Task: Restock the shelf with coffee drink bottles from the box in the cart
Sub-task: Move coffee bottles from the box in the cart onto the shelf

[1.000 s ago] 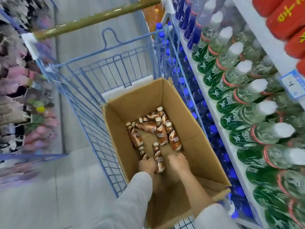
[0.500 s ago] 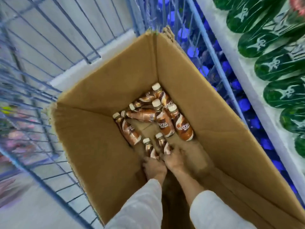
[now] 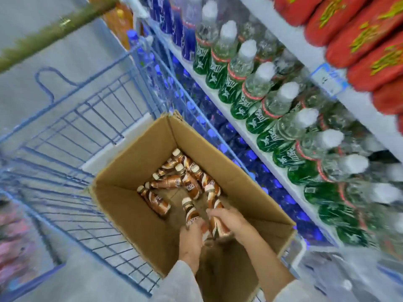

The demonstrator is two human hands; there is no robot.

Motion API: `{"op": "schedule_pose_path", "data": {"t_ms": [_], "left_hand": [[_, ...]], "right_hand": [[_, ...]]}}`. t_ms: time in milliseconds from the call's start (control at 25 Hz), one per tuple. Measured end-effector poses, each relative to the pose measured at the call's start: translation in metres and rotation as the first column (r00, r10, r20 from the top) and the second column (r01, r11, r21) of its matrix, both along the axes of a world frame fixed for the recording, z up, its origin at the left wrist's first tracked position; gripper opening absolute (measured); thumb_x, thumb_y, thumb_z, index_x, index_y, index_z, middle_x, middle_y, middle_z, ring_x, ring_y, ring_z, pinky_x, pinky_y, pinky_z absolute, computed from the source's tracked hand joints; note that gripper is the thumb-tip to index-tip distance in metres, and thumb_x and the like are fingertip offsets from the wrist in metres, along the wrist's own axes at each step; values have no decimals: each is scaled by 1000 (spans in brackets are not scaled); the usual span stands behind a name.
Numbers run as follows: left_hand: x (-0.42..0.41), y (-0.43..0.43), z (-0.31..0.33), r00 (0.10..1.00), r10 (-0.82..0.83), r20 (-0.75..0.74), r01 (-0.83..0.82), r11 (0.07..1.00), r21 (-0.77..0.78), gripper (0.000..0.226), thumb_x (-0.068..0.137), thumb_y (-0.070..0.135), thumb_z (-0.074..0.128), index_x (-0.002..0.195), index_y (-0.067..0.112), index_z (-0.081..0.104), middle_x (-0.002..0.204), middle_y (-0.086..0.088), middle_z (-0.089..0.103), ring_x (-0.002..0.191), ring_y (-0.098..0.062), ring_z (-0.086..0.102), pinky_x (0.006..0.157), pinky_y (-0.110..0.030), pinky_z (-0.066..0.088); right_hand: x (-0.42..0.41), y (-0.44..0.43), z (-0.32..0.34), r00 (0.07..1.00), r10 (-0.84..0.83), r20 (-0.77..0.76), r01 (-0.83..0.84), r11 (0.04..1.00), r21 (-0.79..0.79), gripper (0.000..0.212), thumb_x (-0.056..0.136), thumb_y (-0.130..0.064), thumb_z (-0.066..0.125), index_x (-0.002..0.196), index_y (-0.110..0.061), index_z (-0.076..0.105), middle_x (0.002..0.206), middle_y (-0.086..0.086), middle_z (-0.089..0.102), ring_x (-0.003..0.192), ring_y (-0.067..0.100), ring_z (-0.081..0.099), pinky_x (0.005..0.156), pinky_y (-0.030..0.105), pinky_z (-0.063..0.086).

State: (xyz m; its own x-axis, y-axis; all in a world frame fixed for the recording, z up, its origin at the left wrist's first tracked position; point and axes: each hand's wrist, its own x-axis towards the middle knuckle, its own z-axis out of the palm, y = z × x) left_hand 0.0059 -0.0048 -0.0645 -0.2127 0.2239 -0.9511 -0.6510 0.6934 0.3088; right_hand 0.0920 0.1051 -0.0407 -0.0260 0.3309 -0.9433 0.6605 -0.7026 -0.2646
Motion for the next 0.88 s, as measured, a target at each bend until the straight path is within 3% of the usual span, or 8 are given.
{"op": "schedule_pose_path", "data": {"t_ms": [80, 200, 320, 440, 560, 720, 800, 880], "left_hand": [[-5, -5, 52, 999, -54, 0, 53, 995, 89, 48, 82, 49, 68, 120, 20, 66, 105, -10, 75, 97, -31, 72, 90, -44, 58], [0, -5, 129, 997, -64, -33, 71, 963, 259, 26, 92, 28, 64, 116, 22, 64, 100, -13, 75, 89, -31, 73, 75, -39, 60], [18, -8, 200, 984, -167, -53, 174, 884, 435, 29, 88, 19, 66, 117, 19, 66, 102, -16, 75, 95, -36, 72, 82, -48, 59], [59, -21, 243, 938, -320, -134, 340, 768, 542, 33, 85, 6, 70, 115, 20, 68, 99, -10, 78, 92, -30, 74, 89, -49, 57], [116, -40, 272, 895, -411, -176, 425, 660, 619, 44, 73, 5, 77, 114, 18, 70, 102, -12, 77, 94, -32, 74, 90, -49, 57], [215, -74, 304, 855, -465, -228, 480, 545, 687, 41, 73, -2, 76, 112, 9, 68, 100, -19, 75, 87, -31, 71, 79, -41, 57], [267, -90, 313, 847, -474, -242, 490, 516, 703, 45, 65, 6, 78, 109, 11, 69, 99, -21, 74, 89, -33, 67, 87, -51, 54], [319, -110, 321, 839, -495, -228, 485, 490, 724, 55, 55, 17, 75, 110, 14, 70, 98, -17, 73, 91, -35, 65, 93, -62, 49]], "right_hand": [[15, -9, 50, 987, -111, -114, 123, 987, 102, 51, 62, -52, 87, 99, -24, 67, 108, -1, 74, 103, 20, 71, 102, 43, 52], [43, -35, 112, 884, -345, -317, 388, 918, 83, 82, 53, -43, 97, 121, -15, 60, 106, 6, 78, 96, 24, 76, 95, 47, 57], [78, -65, 158, 775, -451, -444, 533, 843, 73, 104, 51, -45, 99, 138, -16, 51, 117, 9, 75, 102, 28, 75, 95, 51, 57], [127, -97, 201, 639, -511, -574, 669, 738, 87, 87, 58, -39, 93, 133, -12, 58, 117, 14, 74, 104, 33, 73, 87, 48, 59], [189, -129, 239, 515, -545, -662, 779, 620, 95, 79, 60, -26, 88, 130, -6, 57, 110, 14, 75, 92, 30, 75, 71, 40, 59], [289, -187, 277, 358, -519, -776, 889, 444, 114, 74, 48, -11, 82, 116, -6, 55, 88, 9, 75, 73, 22, 73, 58, 35, 58], [342, -217, 292, 358, -476, -803, 905, 388, 174, 67, 51, -4, 81, 113, -9, 57, 88, 8, 76, 72, 21, 74, 60, 35, 60], [395, -251, 307, 418, -431, -800, 900, 318, 299, 64, 52, 0, 87, 110, -12, 63, 92, 4, 78, 77, 19, 74, 68, 36, 60]]}}
